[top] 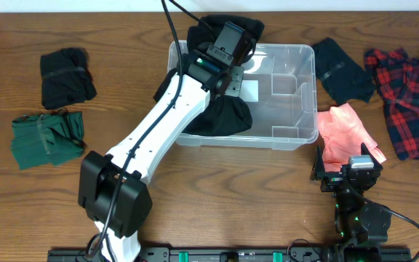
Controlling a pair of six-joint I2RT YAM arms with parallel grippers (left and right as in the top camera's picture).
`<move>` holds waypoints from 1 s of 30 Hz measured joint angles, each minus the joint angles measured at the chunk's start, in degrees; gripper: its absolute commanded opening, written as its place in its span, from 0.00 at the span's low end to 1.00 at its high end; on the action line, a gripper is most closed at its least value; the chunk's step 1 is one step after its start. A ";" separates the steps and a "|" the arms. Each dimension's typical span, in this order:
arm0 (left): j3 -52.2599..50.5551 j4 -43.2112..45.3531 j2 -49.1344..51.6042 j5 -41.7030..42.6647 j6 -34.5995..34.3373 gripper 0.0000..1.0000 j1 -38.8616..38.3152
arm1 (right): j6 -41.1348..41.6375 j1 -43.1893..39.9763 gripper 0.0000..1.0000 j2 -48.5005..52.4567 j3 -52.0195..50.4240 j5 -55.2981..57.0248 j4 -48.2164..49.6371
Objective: Pack container
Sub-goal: 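Carry the black garment with the left gripper over the bin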
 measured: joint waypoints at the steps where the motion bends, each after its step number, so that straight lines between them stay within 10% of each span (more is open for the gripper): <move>1: 0.00 0.00 0.15 0.00 -0.17 0.06 0.00 | 0.00 0.00 0.99 0.00 0.00 0.00 0.00; 30: 0.39 0.15 6.84 -3.28 -12.00 0.06 -1.92 | 0.00 0.00 0.99 0.00 0.00 0.00 -0.02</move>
